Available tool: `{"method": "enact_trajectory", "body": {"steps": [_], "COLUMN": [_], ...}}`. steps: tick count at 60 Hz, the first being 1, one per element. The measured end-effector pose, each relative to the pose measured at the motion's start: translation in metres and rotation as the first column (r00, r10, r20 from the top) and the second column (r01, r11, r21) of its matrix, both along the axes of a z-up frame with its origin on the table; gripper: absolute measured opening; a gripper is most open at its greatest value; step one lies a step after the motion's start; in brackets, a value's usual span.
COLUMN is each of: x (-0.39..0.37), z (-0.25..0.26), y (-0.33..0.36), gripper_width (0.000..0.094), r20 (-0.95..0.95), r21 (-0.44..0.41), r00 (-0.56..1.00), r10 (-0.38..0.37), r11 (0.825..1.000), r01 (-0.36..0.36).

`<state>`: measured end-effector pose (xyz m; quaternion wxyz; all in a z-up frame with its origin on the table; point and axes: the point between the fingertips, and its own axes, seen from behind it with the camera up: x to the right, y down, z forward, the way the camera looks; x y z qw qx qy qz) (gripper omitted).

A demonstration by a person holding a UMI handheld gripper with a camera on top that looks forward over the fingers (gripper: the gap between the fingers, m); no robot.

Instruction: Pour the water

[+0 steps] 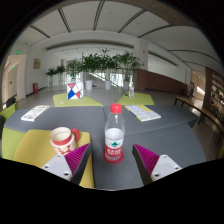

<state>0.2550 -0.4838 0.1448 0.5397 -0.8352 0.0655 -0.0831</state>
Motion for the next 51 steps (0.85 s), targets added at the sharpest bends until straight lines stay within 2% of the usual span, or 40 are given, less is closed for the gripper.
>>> {"method": "enact_trajectory", "body": {"steps": [11, 24, 29, 44, 51], "x": [-0.04, -0.066, -0.067, -0.077, -0.086], "z": [0.068, 0.113, 0.123, 0.139, 0.135], "y": [-0.102, -0.203, -0.228, -0.271, -0.279], "gripper_width": [0.0856, 0.0854, 0.0856, 0.0853, 0.0852], "r20": [-0.004, 0.007, 0.013, 0.029, 0.012], "r21": [0.032, 0.034, 0.049, 0.105, 0.092], "r00": [1.0, 0.999, 0.998, 0.998, 0.999], "r10": [-0.003, -0.032, -0.056, -0.064, -0.046], "r11": [0.999, 0.999, 0.997, 0.993, 0.995], "r01": [0.003, 0.032, 0.055, 0.061, 0.044]}}
